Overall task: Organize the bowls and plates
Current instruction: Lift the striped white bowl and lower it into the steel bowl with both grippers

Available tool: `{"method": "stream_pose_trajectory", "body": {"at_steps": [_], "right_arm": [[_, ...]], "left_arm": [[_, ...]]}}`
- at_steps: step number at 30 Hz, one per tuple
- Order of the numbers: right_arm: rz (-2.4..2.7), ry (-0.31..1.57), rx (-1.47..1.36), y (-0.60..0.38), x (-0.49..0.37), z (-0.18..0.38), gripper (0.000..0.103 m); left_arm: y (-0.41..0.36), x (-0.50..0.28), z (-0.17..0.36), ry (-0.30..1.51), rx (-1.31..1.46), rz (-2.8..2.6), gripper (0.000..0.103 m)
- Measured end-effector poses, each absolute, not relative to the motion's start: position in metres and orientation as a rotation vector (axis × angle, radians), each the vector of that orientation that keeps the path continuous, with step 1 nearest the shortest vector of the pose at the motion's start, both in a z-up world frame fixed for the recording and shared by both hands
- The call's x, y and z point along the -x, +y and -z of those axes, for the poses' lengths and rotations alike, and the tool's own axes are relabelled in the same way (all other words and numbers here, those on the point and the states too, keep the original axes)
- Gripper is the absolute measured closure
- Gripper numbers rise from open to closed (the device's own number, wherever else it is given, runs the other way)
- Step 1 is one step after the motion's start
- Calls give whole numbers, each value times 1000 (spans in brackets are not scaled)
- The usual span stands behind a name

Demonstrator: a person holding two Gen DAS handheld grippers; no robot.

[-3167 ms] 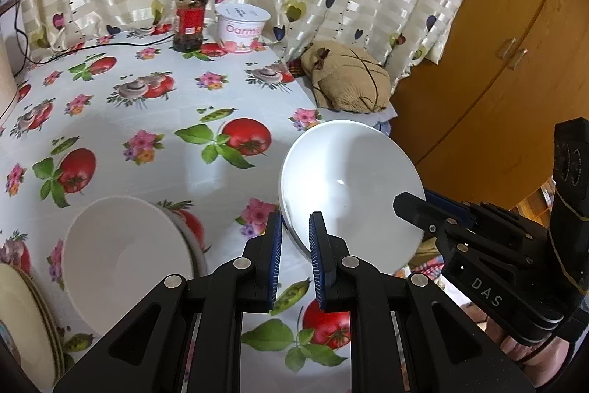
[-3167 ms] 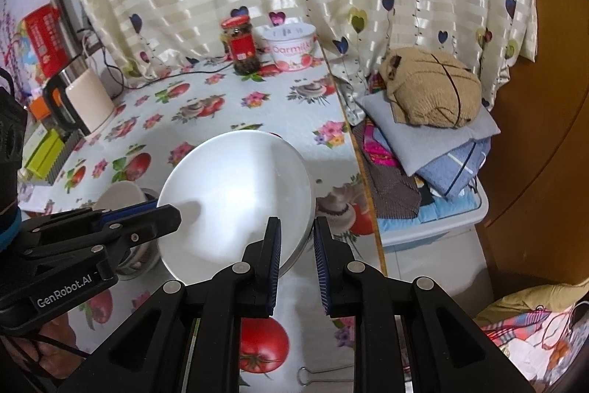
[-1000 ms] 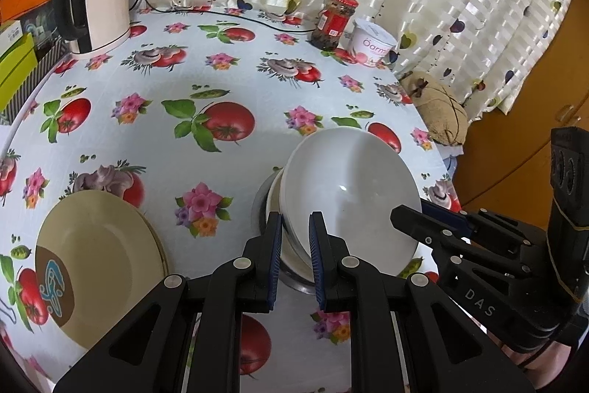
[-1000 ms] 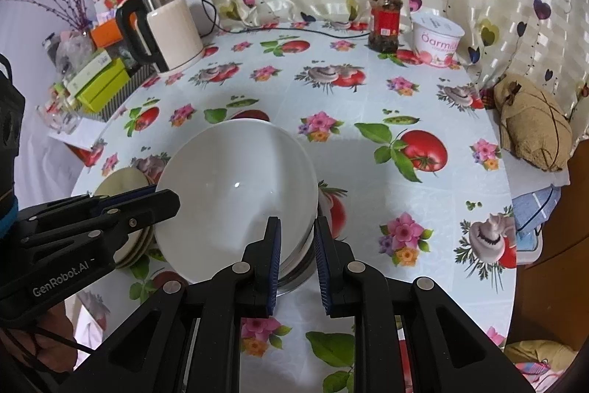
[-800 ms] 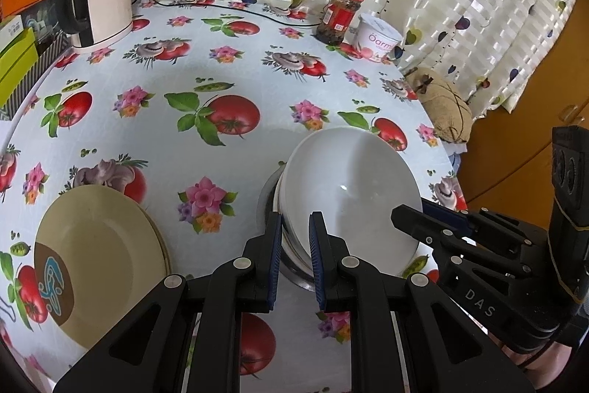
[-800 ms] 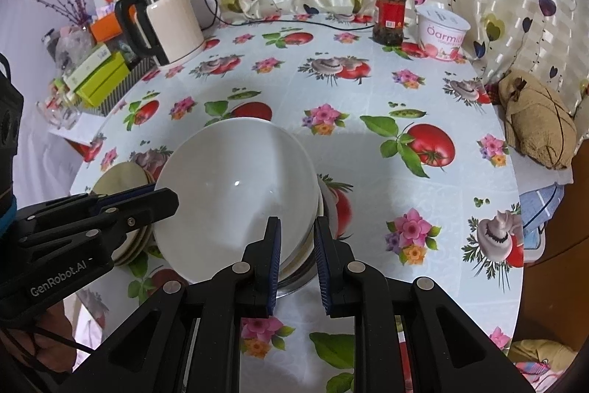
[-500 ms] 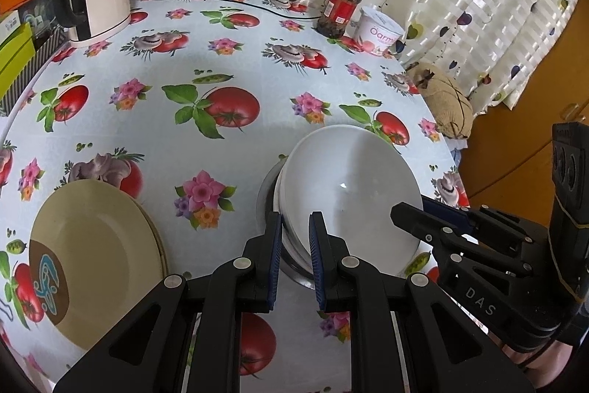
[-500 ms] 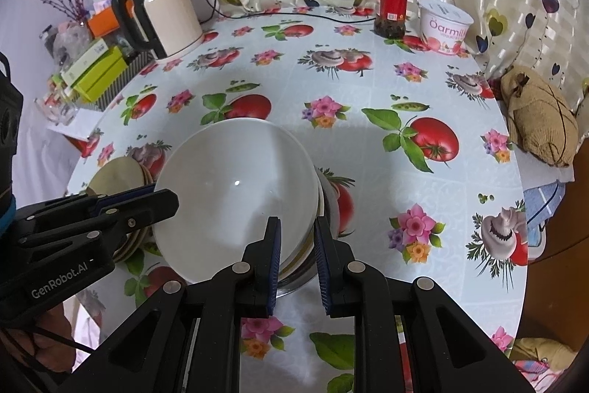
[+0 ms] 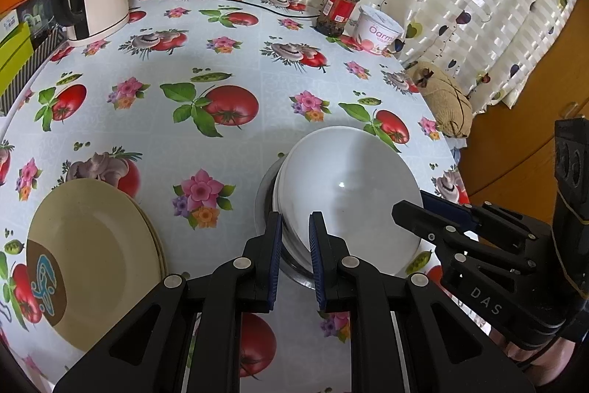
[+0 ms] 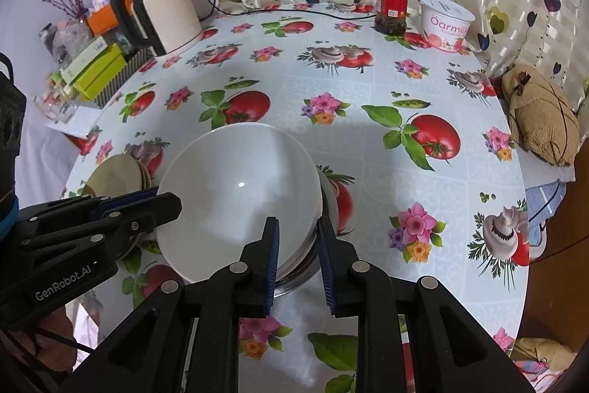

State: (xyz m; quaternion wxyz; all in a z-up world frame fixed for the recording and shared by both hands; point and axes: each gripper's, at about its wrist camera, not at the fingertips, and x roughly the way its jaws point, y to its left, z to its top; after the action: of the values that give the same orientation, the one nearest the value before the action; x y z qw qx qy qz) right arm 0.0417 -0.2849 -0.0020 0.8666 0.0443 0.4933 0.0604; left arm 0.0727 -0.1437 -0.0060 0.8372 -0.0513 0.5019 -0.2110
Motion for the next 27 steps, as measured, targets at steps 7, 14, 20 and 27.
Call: {"method": "stream_pose_trajectory", "body": {"at_steps": [7, 14, 20, 27], "right_arm": [[-121, 996, -98, -284, -40, -4, 81], [-113, 991, -113, -290, -40, -4, 91], [-117, 995, -119, -291, -41, -2, 91], [-133, 1000, -138, -292, -39, -1, 91]], "left_arm": [[-143, -73, 6, 1056, 106, 447, 87], [-144, -74, 4, 1053, 101, 447, 87], [-144, -73, 3, 1045, 93, 450, 87], [-138, -72, -2, 1025, 131, 460, 87]]}}
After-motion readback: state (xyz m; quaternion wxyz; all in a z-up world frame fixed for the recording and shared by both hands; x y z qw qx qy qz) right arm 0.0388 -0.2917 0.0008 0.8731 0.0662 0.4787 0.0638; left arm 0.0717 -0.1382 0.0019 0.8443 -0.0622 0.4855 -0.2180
